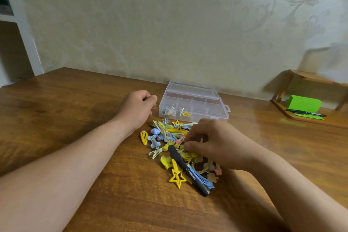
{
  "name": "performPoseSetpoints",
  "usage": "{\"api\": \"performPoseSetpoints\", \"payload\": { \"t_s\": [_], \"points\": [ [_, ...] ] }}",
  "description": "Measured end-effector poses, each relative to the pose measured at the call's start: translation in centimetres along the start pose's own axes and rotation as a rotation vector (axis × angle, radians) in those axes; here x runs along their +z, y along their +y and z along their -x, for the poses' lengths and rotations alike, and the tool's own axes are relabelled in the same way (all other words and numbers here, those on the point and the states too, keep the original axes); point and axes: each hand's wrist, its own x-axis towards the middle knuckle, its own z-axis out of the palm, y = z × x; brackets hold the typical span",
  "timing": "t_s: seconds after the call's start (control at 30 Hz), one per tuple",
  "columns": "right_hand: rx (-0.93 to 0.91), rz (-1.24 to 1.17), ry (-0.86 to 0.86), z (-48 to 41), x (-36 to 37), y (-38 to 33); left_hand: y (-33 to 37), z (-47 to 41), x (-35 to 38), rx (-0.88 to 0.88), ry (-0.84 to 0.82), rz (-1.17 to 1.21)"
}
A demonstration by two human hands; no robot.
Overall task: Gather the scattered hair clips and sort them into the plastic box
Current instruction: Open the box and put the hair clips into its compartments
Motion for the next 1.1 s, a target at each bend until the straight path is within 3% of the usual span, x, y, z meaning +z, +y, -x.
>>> {"api": "performPoseSetpoints", "payload": {
  "t_s": [0.33,0.6,1.1],
  "points": [
    [0.045,-0.153,0.14,-0.1,-0.7,1.3,0.2,0.2,-0.1,0.001,-0.008,-0.013],
    [0.036,-0.1,-0.021,0.2,-1.4,1.0,0.3,0.4,-0.3,-0.013,-0.013,0.005],
    [0.031,0.022,0.001,0.0,-1.0,1.1,0.3,0.3,-0.1,-0.013,-0.01,-0.013]
  ]
}}
